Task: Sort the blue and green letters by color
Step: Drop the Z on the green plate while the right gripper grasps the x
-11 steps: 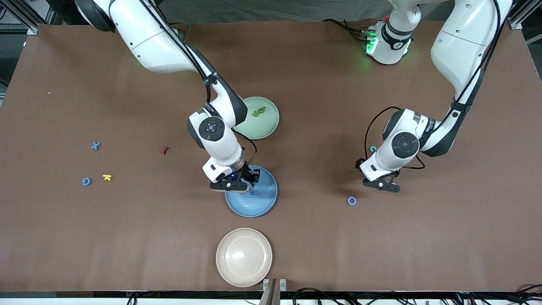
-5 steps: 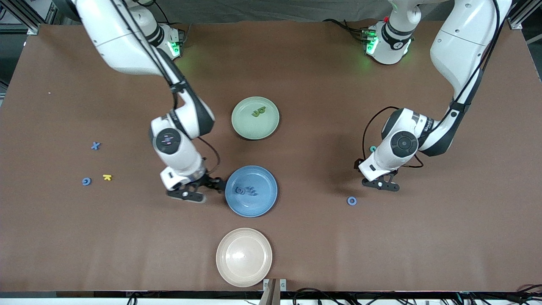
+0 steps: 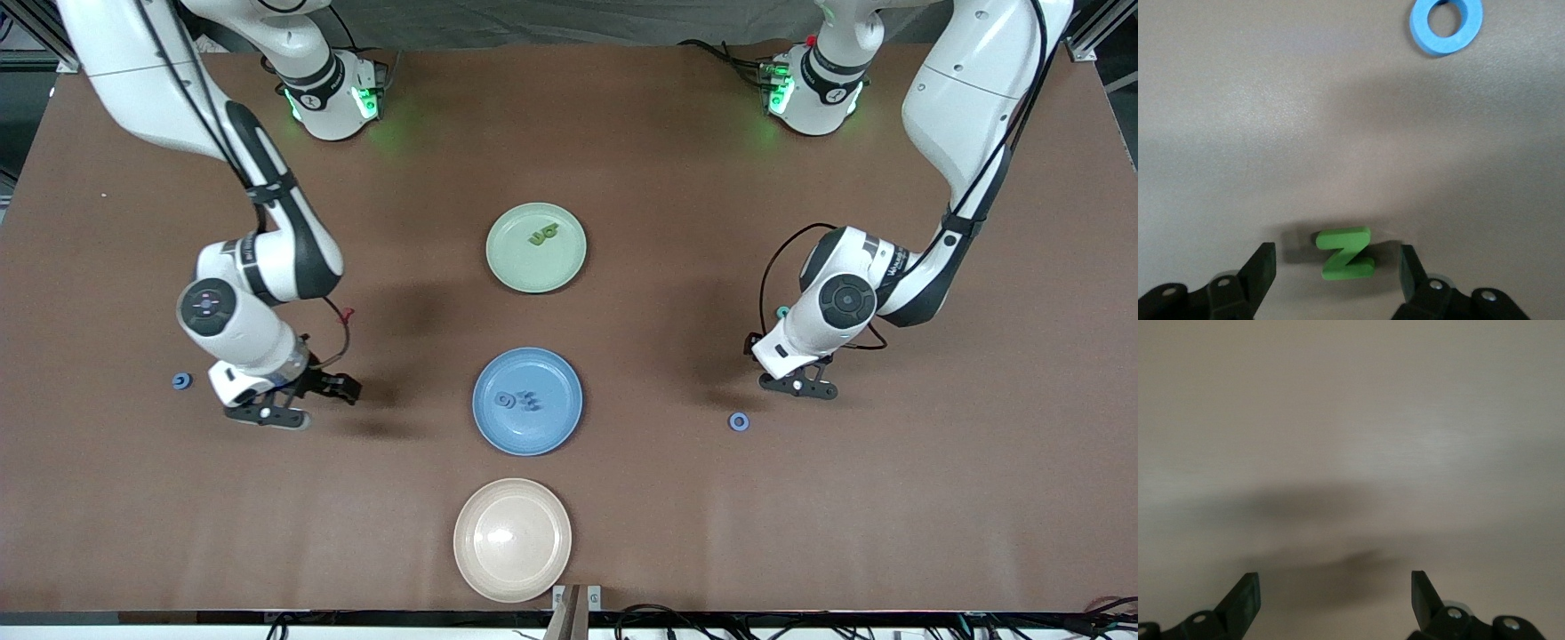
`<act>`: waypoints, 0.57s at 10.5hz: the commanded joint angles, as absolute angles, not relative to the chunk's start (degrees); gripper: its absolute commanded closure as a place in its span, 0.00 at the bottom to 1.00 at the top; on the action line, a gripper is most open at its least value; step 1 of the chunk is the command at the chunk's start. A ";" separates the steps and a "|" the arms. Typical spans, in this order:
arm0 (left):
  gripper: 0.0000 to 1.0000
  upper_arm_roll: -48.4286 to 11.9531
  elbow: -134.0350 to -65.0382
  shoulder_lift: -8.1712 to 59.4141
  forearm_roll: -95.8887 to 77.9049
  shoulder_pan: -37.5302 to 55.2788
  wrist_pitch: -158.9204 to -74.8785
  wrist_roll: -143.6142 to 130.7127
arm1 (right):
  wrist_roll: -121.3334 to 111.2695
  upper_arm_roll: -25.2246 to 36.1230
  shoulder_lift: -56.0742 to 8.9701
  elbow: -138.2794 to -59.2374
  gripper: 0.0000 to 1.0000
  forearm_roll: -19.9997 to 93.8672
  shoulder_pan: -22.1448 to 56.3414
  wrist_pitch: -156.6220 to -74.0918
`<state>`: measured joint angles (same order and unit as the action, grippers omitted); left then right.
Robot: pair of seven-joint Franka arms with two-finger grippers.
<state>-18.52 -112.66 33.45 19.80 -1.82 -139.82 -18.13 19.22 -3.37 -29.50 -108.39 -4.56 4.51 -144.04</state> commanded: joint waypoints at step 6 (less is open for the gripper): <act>1.00 -19.60 -113.20 32.79 18.54 -2.29 -141.24 -21.25 | -13.33 -0.53 -18.55 -124.00 0.00 -5.27 -15.98 -145.02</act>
